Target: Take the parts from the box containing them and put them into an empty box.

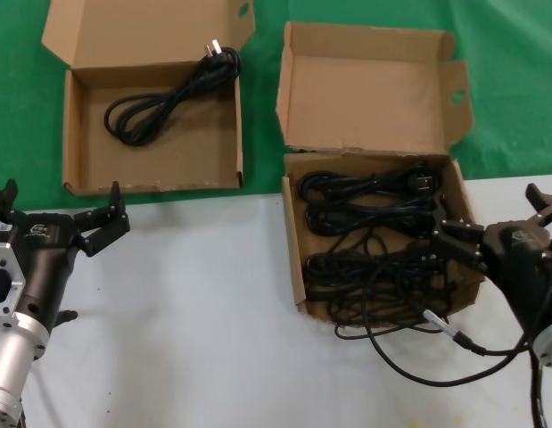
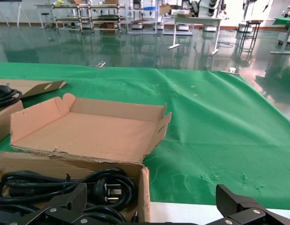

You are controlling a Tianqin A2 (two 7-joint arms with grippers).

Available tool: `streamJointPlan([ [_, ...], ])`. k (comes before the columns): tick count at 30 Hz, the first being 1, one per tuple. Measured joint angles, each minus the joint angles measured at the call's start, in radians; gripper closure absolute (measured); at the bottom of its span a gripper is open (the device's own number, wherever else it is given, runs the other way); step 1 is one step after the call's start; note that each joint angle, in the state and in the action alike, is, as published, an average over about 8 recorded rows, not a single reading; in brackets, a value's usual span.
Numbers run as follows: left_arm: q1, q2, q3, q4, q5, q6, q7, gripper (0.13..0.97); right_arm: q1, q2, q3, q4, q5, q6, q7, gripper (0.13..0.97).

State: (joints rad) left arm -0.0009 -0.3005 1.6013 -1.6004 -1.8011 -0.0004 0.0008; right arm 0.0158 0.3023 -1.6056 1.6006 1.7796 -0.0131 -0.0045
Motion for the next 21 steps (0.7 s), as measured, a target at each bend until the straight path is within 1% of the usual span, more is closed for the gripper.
streamJointPlan([
  [21,0.000,0.000,0.000,0.000,0.000,0.000,0.000,0.132,0.000,0.000,0.000,0.000,0.000,0.000,0.000,0.129],
])
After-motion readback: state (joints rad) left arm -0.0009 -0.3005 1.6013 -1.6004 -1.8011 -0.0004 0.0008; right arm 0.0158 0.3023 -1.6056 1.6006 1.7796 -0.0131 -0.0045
